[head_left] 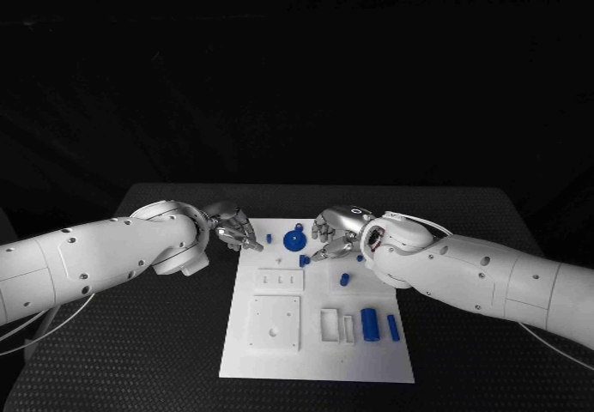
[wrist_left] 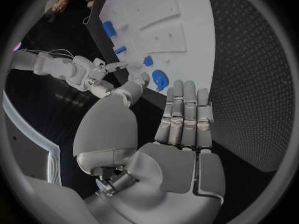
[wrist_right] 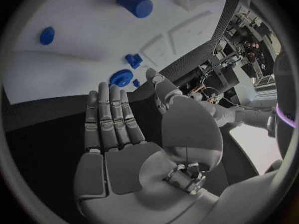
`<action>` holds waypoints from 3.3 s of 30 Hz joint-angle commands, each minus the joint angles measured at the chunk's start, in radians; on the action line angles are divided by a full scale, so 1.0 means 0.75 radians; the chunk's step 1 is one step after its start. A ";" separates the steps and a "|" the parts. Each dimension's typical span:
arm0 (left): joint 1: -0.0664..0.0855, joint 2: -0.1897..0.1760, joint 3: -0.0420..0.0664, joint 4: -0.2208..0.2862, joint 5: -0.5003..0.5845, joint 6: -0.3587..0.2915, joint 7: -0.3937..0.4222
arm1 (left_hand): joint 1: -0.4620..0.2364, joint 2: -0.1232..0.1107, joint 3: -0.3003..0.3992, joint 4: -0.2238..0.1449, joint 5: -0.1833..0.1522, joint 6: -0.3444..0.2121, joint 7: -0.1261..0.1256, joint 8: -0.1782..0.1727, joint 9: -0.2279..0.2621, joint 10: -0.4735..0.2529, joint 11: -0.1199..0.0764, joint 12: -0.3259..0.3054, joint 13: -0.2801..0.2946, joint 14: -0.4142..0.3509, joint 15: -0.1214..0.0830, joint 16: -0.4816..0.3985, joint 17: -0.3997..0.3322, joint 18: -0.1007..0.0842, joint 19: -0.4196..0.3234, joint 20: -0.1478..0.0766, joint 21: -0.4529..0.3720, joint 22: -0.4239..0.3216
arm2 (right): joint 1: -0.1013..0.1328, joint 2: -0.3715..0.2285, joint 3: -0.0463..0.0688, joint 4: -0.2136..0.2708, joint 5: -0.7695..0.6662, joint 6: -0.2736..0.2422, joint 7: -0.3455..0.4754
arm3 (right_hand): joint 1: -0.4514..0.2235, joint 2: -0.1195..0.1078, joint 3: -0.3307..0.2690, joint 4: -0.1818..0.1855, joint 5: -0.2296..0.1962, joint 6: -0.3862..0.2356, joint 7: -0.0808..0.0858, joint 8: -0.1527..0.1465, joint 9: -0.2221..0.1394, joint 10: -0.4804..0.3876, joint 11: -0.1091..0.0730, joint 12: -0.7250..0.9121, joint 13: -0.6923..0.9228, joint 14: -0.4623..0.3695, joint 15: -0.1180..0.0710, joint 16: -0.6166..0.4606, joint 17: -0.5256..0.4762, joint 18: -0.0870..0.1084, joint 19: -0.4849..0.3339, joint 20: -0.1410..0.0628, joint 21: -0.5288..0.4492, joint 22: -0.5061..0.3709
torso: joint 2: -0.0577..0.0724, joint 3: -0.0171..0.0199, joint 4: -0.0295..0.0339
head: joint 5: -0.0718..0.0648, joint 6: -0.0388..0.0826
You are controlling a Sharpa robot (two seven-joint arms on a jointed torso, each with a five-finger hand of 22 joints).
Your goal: Assemble the parts on the task board
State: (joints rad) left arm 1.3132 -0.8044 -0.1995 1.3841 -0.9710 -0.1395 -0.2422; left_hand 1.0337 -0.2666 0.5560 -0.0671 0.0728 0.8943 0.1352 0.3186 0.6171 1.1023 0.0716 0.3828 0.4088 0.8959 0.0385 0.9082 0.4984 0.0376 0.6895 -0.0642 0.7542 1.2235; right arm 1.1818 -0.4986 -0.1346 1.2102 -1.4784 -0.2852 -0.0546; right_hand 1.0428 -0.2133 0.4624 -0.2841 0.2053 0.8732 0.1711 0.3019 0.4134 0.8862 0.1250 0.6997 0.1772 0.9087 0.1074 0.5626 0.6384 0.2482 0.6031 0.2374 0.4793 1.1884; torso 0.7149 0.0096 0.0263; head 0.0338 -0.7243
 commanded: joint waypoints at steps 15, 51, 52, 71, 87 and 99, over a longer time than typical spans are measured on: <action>0.006 -0.021 0.001 0.051 0.263 -0.206 0.202 | 0.054 0.049 -0.013 -0.038 0.114 0.001 0.014 0.013 -0.019 0.023 0.005 -0.022 -0.008 0.033 0.003 -0.052 0.024 0.003 0.008 0.008 -0.024 0.008 | -0.034 0.086 -0.009 -0.072 -0.130 -0.050 -0.032 | 0.027 0.001 0.024 0.007 -0.001 0.019 -0.016 0.012 -0.004 -0.013 0.000 0.007 -0.002 -0.011 -0.003 -0.004 0.008 0.008 -0.004 0.003 -0.010 0.007 | 0.005 -0.0002 0.0009 | 0.016 -0.011; 0.032 -0.037 0.001 0.085 0.355 -0.268 0.245 | 0.051 0.069 -0.020 -0.040 0.134 0.006 0.010 0.021 -0.024 0.032 0.002 -0.023 -0.007 0.041 0.002 -0.064 0.038 0.001 0.011 0.008 -0.032 0.012 | -0.054 0.129 -0.025 -0.120 -0.130 0.004 -0.013 | 0.030 0.034 0.114 0.045 -0.050 0.057 -0.022 0.021 -0.014 -0.018 0.000 0.020 -0.006 -0.013 -0.003 -0.008 0.020 0.010 -0.005 0.008 -0.022 0.021 | 0.025 -0.0080 0.0169 | 0.017 -0.028; 0.032 -0.037 0.001 0.085 0.355 -0.269 0.245 | 0.051 0.070 -0.020 -0.040 0.134 0.006 0.010 0.021 -0.024 0.032 0.002 -0.023 -0.007 0.041 0.002 -0.064 0.038 0.001 0.011 0.008 -0.032 0.012 | -0.054 0.129 -0.025 -0.120 -0.130 0.007 -0.012 | 0.033 0.035 0.131 0.051 -0.065 0.064 -0.024 0.023 -0.015 -0.018 0.000 0.022 -0.007 -0.012 -0.003 -0.008 0.021 0.011 -0.004 0.009 -0.024 0.024 | 0.025 -0.0080 0.0169 | 0.017 -0.028; 0.032 -0.038 0.001 0.085 0.362 -0.261 0.240 | 0.046 0.077 -0.022 -0.037 0.136 0.003 0.011 0.021 -0.027 0.031 0.003 -0.027 -0.008 0.041 0.002 -0.070 0.043 0.000 0.011 0.008 -0.036 0.013 | -0.056 0.141 -0.030 -0.128 -0.133 0.027 -0.021 | 0.030 0.041 0.220 0.079 -0.127 0.111 -0.041 0.036 -0.018 -0.009 -0.005 0.035 -0.011 -0.003 -0.009 -0.008 0.035 0.017 0.005 0.012 -0.030 0.045 | 0.025 -0.0084 0.0172 | 0.018 -0.032; 0.032 -0.037 0.001 0.084 0.368 -0.253 0.237 | 0.043 0.077 -0.024 -0.035 0.135 -0.002 0.013 0.020 -0.029 0.028 0.005 -0.030 -0.009 0.040 0.003 -0.076 0.046 -0.001 0.010 0.008 -0.039 0.015 | -0.056 0.148 -0.038 -0.138 -0.153 0.029 -0.032 | 0.022 0.027 0.206 0.064 -0.099 0.097 -0.030 0.025 -0.025 -0.019 -0.001 0.034 -0.015 -0.011 -0.003 -0.012 0.041 0.016 -0.002 0.013 -0.037 0.055 | 0.025 -0.0096 0.0157 | 0.018 -0.033; 0.032 -0.036 0.001 0.079 0.368 -0.250 0.234 | 0.042 0.083 -0.023 -0.033 0.135 -0.002 0.013 0.021 -0.030 0.029 0.005 -0.030 -0.009 0.040 0.003 -0.078 0.049 -0.001 0.010 0.008 -0.040 0.016 | -0.057 0.150 -0.038 -0.131 -0.142 0.000 -0.021 | 0.059 0.063 0.371 0.130 -0.203 0.133 -0.049 0.037 -0.025 0.004 -0.010 0.047 -0.018 0.012 -0.014 -0.011 0.049 0.018 0.026 0.010 -0.044 0.068 | 0.025 -0.0104 0.0164 | 0.017 -0.035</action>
State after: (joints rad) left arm 1.3347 -0.8326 -0.1996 1.4428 -0.7024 -0.3293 -0.0751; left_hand 1.0655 -0.2128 0.5413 -0.0940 0.1694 0.8950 0.1427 0.3284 0.5956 1.1204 0.0752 0.3637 0.4026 0.9201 0.0375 0.8557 0.5338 0.0377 0.6934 -0.0604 0.7278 1.2340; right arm 1.1402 -0.3878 -0.1627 1.1097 -1.5786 -0.2789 -0.0754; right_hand 1.0824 -0.1709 0.7369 -0.1876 0.0580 0.9659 0.1325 0.3249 0.3919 0.8849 0.1191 0.7314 0.1644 0.9129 0.0962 0.5596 0.6742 0.2481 0.6148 0.2446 0.4521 1.2391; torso 0.7340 0.0022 0.0382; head 0.0469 -0.7501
